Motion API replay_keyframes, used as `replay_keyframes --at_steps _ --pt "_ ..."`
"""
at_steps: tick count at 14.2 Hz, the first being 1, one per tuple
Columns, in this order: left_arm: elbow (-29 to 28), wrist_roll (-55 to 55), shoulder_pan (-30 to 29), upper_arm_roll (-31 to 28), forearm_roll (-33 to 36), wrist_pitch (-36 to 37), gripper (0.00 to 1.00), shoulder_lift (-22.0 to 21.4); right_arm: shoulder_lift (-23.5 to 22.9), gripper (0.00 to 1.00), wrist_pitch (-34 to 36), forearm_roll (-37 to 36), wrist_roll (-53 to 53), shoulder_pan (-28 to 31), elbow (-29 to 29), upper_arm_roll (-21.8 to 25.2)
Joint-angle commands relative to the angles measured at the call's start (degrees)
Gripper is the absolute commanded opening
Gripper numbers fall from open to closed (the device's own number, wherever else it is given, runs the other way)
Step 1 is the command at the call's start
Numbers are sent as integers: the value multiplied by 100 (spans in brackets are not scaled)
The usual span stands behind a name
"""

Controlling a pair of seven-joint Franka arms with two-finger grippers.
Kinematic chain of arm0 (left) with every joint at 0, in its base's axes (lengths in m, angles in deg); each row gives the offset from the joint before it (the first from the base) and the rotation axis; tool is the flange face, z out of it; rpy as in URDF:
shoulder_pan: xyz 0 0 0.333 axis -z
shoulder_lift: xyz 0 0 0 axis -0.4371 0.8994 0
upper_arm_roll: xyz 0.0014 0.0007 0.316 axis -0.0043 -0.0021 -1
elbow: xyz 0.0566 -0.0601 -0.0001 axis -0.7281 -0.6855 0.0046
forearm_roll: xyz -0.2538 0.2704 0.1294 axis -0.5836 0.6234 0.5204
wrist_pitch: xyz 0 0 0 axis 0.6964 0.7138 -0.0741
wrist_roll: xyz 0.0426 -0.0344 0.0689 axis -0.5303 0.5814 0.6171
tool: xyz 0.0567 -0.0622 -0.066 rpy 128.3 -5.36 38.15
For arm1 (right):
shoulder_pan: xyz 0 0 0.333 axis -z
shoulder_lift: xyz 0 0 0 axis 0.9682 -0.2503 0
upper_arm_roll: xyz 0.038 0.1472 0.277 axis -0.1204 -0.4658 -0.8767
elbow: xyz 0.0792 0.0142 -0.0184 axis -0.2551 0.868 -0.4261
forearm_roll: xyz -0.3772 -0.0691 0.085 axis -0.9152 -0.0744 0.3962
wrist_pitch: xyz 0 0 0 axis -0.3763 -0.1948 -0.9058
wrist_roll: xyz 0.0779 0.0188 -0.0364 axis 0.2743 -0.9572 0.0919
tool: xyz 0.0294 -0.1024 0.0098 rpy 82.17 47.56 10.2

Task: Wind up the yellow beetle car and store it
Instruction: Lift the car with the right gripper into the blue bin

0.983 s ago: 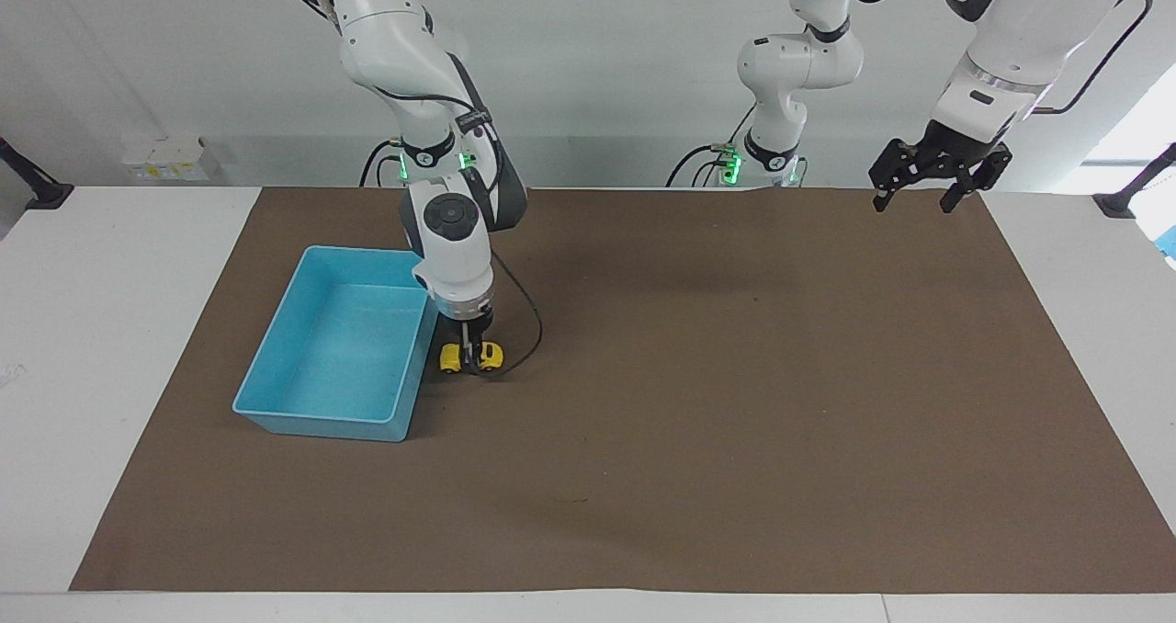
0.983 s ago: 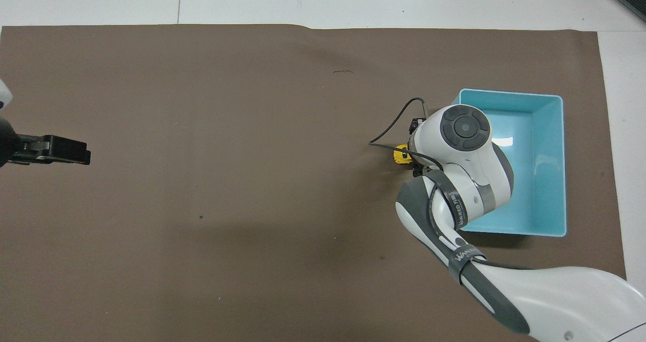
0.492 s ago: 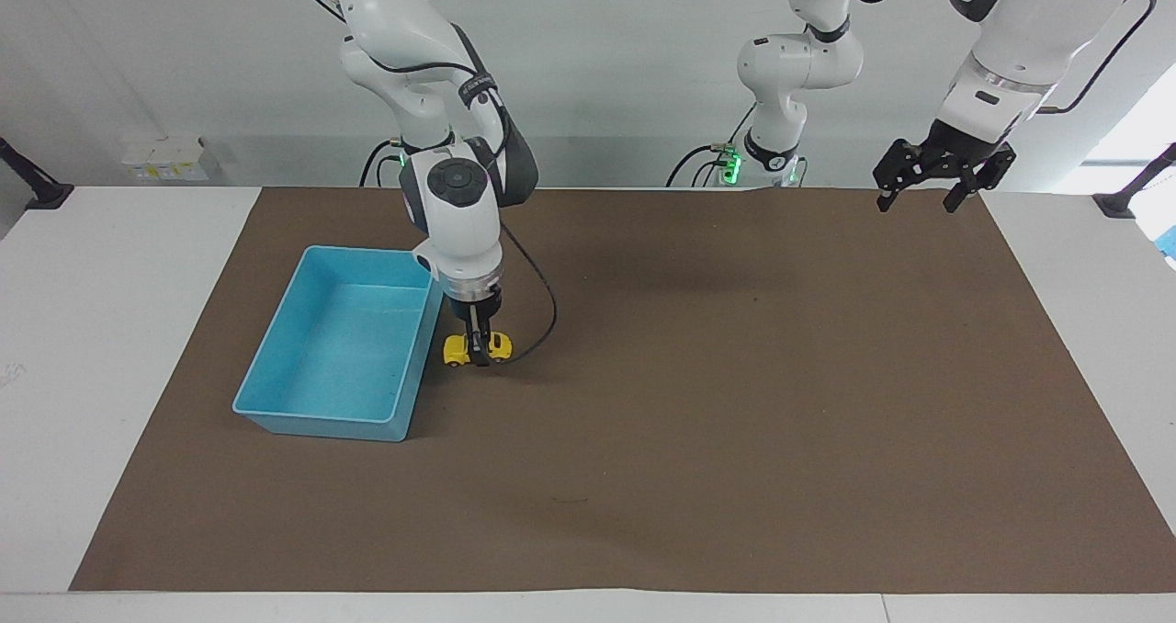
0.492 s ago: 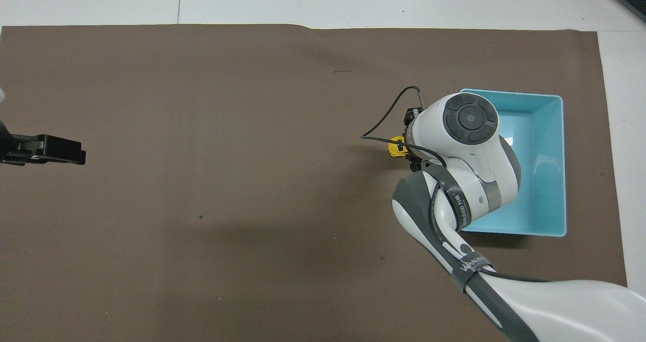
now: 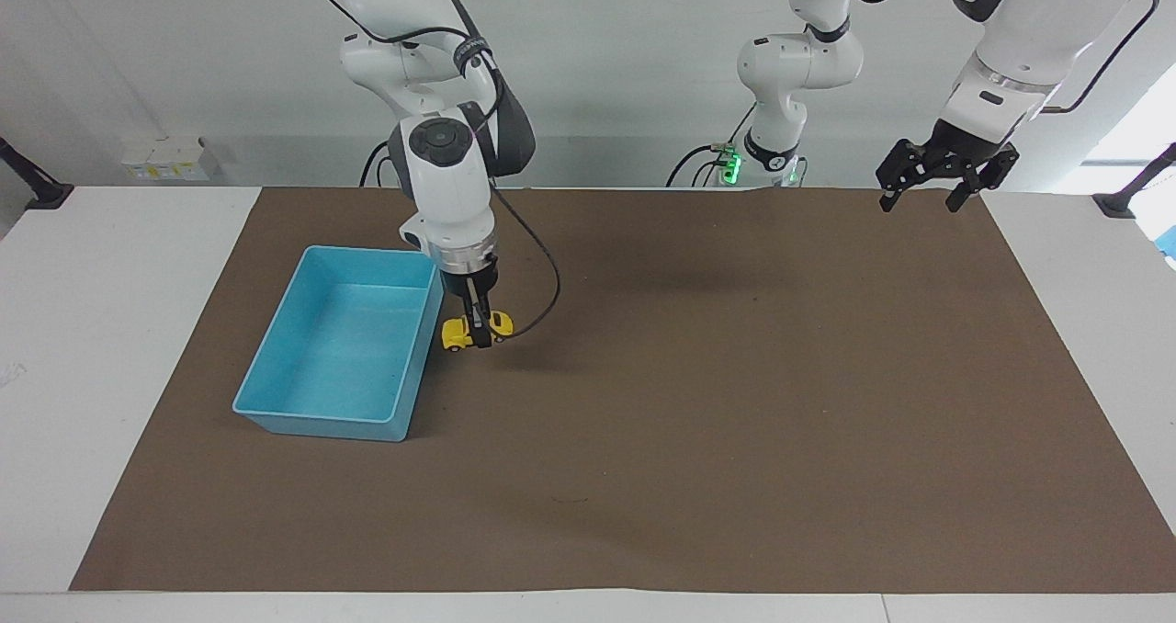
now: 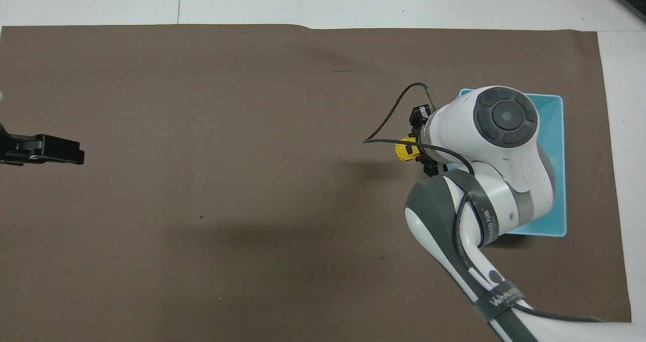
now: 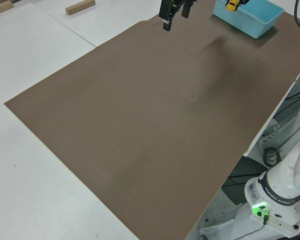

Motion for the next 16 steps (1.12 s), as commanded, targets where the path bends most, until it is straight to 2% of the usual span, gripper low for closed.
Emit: replay_keyframes --at_steps 1,5,16 --pt "-30 30 -28 -17 -36 82 100 -77 162 0 232 114 -448 64 -73 -43" --pt "-30 30 -28 -17 -36 82 100 -77 241 0 715 482 -1728 238 -390 9" --pt "-30 30 -28 -17 -36 82 100 -77 470 0 1111 624 -5227 1205 -382 36"
